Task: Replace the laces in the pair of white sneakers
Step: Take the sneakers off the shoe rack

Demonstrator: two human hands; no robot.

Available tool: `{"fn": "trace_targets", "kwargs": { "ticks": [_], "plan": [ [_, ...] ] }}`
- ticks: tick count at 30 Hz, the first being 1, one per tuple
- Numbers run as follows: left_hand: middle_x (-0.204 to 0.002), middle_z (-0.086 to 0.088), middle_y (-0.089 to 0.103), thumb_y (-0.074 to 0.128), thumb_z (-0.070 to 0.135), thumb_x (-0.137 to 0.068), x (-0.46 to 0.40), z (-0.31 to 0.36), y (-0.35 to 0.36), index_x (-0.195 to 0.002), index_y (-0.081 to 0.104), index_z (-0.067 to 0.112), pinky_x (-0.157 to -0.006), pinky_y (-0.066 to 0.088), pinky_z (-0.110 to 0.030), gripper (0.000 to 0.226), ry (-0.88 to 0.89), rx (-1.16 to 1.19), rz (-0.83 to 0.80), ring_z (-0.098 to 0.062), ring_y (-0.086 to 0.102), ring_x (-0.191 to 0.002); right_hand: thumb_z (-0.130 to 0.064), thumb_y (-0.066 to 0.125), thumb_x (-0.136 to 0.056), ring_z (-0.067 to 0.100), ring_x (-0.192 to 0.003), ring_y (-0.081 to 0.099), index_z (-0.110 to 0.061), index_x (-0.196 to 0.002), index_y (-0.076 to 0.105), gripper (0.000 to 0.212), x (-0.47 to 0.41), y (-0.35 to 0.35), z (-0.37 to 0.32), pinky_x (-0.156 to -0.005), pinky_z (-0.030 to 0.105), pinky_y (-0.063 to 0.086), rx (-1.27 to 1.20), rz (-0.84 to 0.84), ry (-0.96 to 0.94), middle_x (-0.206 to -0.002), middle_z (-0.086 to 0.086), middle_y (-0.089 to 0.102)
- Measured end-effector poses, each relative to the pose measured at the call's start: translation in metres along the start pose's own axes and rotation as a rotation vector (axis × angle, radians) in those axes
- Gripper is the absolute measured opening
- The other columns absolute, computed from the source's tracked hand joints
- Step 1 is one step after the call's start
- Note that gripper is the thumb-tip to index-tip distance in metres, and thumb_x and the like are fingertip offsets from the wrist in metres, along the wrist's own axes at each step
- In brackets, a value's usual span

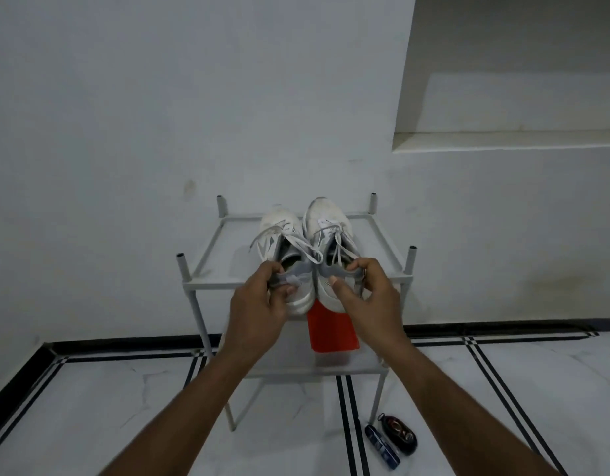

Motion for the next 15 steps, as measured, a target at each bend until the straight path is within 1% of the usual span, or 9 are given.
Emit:
{"fn": "trace_targets", "kwargs": {
  "ticks": [1,3,6,9,12,14,15],
  "plan": [
    [-0.091,0.021,0.069,0.071,0.004,-0.095,0.011,-0.003,0.001,-0.107,0.057,0.03,-0.067,0.044,-0.006,0.032,0.032,0.007,0.038,0.009,0.066,-0.085,-0.037,0.082,-0.091,0.002,-0.079,0.06,-0.035,-0.105,0.06,0.026,0.007,0.0,0.004,-0.072,0.026,0.052,-0.009,0.005,-0.031,-0.094,-0.022,0.065],
    [-0.094,0.019,0.069,0.07,0.002,-0.095,0.032,-0.014,0.005,-0.108,0.057,0.03,-0.07,0.046,-0.007,0.033,0.084,0.045,0.104,0.009,0.067,-0.087,-0.035,0.083,-0.091,0.0,-0.082,0.059,-0.033,-0.103,0.061,0.025,0.018,-0.001,0.013,-0.076,0.03,0.053,-0.051,0.02,-0.091,-0.095,-0.021,0.064],
    [-0.1,0.01,0.072,0.068,-0.002,-0.095,0.061,-0.023,0.009,-0.112,0.06,0.023,-0.076,0.054,-0.015,0.031,0.149,0.092,0.165,0.0,0.07,-0.096,-0.036,0.083,-0.091,0.001,-0.084,0.06,-0.034,-0.103,0.061,0.026,0.038,-0.005,0.021,-0.077,0.034,0.055,-0.095,0.052,-0.133,-0.097,-0.02,0.065],
    [-0.097,0.009,0.071,0.068,-0.003,-0.093,0.089,-0.025,0.007,-0.11,0.06,0.022,-0.073,0.051,-0.014,0.031,0.192,0.068,0.202,-0.002,0.069,-0.09,-0.037,0.084,-0.09,0.0,-0.085,0.061,-0.035,-0.102,0.061,0.026,0.067,-0.008,0.025,-0.08,0.037,0.056,-0.086,0.079,-0.176,-0.097,-0.019,0.066],
    [-0.093,0.01,0.068,0.067,-0.005,-0.092,0.113,-0.021,0.004,-0.108,0.059,0.021,-0.068,0.045,-0.009,0.032,0.228,0.034,0.218,0.002,0.065,-0.083,-0.039,0.084,-0.089,-0.001,-0.087,0.06,-0.035,-0.1,0.061,0.026,0.092,-0.01,0.032,-0.081,0.039,0.057,-0.081,0.093,-0.162,-0.097,-0.017,0.066],
    [-0.092,0.008,0.067,0.066,-0.008,-0.09,0.133,-0.017,0.005,-0.108,0.059,0.018,-0.068,0.048,-0.012,0.033,0.248,0.011,0.22,0.002,0.064,-0.082,-0.041,0.084,-0.089,-0.001,-0.087,0.062,-0.035,-0.1,0.06,0.026,0.112,-0.015,0.035,-0.078,0.035,0.058,-0.067,0.1,-0.159,-0.097,-0.02,0.066],
    [-0.092,0.007,0.067,0.065,-0.009,-0.089,0.14,-0.019,0.007,-0.109,0.059,0.018,-0.069,0.052,-0.016,0.034,0.249,-0.003,0.223,0.0,0.065,-0.084,-0.042,0.083,-0.089,-0.001,-0.089,0.063,-0.035,-0.101,0.06,0.027,0.119,-0.016,0.038,-0.077,0.033,0.058,-0.052,0.102,-0.154,-0.098,-0.022,0.066]
  ]
}}
Point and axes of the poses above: each hand's wrist, its own x-axis away from the middle knuckle, its own y-axis out of the palm, z = x × y, the point moved 7 cm from there along -x, towards the middle knuckle
